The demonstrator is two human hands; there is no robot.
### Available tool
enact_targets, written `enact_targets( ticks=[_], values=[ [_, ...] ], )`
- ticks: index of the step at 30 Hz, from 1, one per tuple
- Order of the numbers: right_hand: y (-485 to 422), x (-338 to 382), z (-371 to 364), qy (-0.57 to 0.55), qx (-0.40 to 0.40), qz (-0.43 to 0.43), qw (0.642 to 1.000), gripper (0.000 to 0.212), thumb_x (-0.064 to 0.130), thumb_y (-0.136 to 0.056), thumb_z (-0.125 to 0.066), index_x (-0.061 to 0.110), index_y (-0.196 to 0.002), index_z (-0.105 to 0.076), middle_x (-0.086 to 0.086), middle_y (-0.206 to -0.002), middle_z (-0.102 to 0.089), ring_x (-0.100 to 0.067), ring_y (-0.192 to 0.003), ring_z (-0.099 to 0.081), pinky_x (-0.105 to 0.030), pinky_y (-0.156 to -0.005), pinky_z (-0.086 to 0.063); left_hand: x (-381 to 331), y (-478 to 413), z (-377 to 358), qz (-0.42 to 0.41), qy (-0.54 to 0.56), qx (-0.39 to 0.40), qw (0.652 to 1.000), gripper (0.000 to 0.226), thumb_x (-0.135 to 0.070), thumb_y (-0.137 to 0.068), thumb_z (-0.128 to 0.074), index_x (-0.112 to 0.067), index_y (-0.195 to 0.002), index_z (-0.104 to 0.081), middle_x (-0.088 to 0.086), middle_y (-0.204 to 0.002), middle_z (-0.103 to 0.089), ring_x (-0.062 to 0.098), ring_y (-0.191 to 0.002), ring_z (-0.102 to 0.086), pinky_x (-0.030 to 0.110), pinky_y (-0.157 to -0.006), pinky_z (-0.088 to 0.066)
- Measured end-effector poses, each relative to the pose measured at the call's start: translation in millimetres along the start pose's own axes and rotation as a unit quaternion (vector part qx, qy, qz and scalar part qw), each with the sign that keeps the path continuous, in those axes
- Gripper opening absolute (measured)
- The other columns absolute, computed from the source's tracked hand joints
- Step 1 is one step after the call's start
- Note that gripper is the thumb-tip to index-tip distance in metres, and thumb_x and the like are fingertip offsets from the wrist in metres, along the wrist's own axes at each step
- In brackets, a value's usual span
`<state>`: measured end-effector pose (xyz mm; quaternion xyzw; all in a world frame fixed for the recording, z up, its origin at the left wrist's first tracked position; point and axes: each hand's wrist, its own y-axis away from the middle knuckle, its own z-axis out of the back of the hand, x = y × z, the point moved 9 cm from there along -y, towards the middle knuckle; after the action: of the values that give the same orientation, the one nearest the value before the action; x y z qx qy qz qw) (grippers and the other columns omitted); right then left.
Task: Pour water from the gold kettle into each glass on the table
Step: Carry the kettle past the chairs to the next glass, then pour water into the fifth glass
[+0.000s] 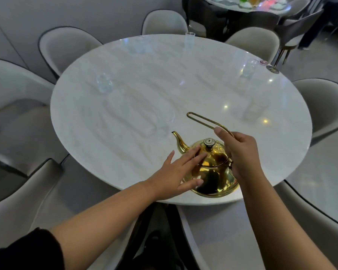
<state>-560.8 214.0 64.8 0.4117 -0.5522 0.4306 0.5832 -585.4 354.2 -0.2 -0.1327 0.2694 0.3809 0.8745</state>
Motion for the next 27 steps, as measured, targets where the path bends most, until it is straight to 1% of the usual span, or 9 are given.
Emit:
enact_targets(
  ticks=[4, 9, 12, 14, 16, 19, 22, 27],
  values=[
    [-34, 3, -19, 0.03, 0.01, 0.002, 0.999, 0.05, 0.028, -0.078, -0.074, 0.013, -0.05, -0.036, 0.008, -0.04, -0.025, -0.008, -0.037, -0.024, -0.019, -0.041, -0.028, 24, -21, 10, 0.01, 0.013, 0.033, 0.999, 0.068, -0.055, -0.094, -0.034, -0.041, -0.147, 0.007, -0.017, -0.155, 0.02, 0.005, -0.144, 0.003, 0.038, -0.114, 0.013],
    [-71, 9, -41, 0.056, 0.023, -0.002, 0.998, 0.053, 0.031, -0.078, -0.074, 0.014, -0.05, -0.033, 0.009, -0.039, -0.024, -0.007, -0.035, -0.022, -0.019, -0.04, -0.026, 50, -45, 26, 0.012, 0.018, 0.027, 0.999, 0.07, -0.055, -0.095, -0.035, -0.042, -0.146, 0.01, -0.019, -0.154, 0.022, 0.005, -0.144, -0.001, 0.039, -0.114, 0.012],
    [-90, 15, -56, 0.1, 0.047, 0.005, 0.994, 0.048, 0.036, -0.078, -0.073, 0.008, -0.056, -0.041, 0.003, -0.045, -0.025, -0.008, -0.038, -0.023, -0.02, -0.042, -0.026, 61, -56, 34, 0.013, 0.023, 0.02, 0.999, 0.07, -0.054, -0.095, -0.035, -0.042, -0.145, 0.013, -0.02, -0.153, 0.024, 0.005, -0.145, -0.002, 0.041, -0.114, 0.012],
    [-100, 18, -65, 0.122, 0.067, 0.008, 0.99, 0.044, 0.039, -0.077, -0.073, 0.007, -0.061, -0.047, -0.001, -0.048, -0.026, -0.01, -0.039, -0.024, -0.023, -0.043, -0.026, 67, -61, 38, 0.014, 0.03, 0.016, 0.999, 0.07, -0.053, -0.095, -0.035, -0.043, -0.144, 0.015, -0.02, -0.152, 0.025, 0.005, -0.145, -0.001, 0.041, -0.114, 0.012],
    [-111, 19, -74, 0.143, 0.082, 0.009, 0.986, 0.044, 0.041, -0.076, -0.073, 0.007, -0.062, -0.049, -0.001, -0.048, -0.026, -0.011, -0.04, -0.024, -0.024, -0.045, -0.026, 72, -65, 40, 0.015, 0.034, 0.016, 0.999, 0.07, -0.052, -0.096, -0.035, -0.043, -0.143, 0.017, -0.019, -0.153, 0.024, 0.007, -0.145, -0.002, 0.041, -0.114, 0.012],
    [-123, 20, -83, 0.182, 0.094, 0.01, 0.979, 0.046, 0.044, -0.076, -0.073, 0.008, -0.061, -0.048, -0.001, -0.048, -0.028, -0.013, -0.041, -0.025, -0.028, -0.049, -0.027, 78, -72, 39, 0.021, 0.035, 0.024, 0.999, 0.071, -0.051, -0.096, -0.033, -0.042, -0.143, 0.019, -0.017, -0.153, 0.024, 0.01, -0.145, -0.007, 0.04, -0.114, 0.012],
    [-133, 22, -89, 0.224, 0.103, 0.018, 0.969, 0.048, 0.044, -0.078, -0.072, 0.007, -0.059, -0.047, -0.002, -0.048, -0.03, -0.012, -0.041, -0.027, -0.027, -0.048, -0.028, 81, -78, 37, 0.028, 0.04, 0.029, 0.998, 0.071, -0.053, -0.095, -0.031, -0.042, -0.142, 0.021, -0.016, -0.153, 0.025, 0.012, -0.145, -0.01, 0.04, -0.114, 0.011],
    [-143, 21, -99, 0.289, 0.121, 0.022, 0.949, 0.054, 0.049, -0.077, -0.07, -0.001, -0.063, -0.055, -0.007, -0.052, -0.033, -0.017, -0.046, -0.031, -0.028, -0.049, -0.028, 86, -84, 34, 0.033, 0.052, 0.036, 0.997, 0.072, -0.059, -0.09, -0.025, -0.042, -0.142, 0.022, -0.014, -0.154, 0.024, 0.012, -0.145, -0.013, 0.038, -0.114, 0.011]
  ],
)
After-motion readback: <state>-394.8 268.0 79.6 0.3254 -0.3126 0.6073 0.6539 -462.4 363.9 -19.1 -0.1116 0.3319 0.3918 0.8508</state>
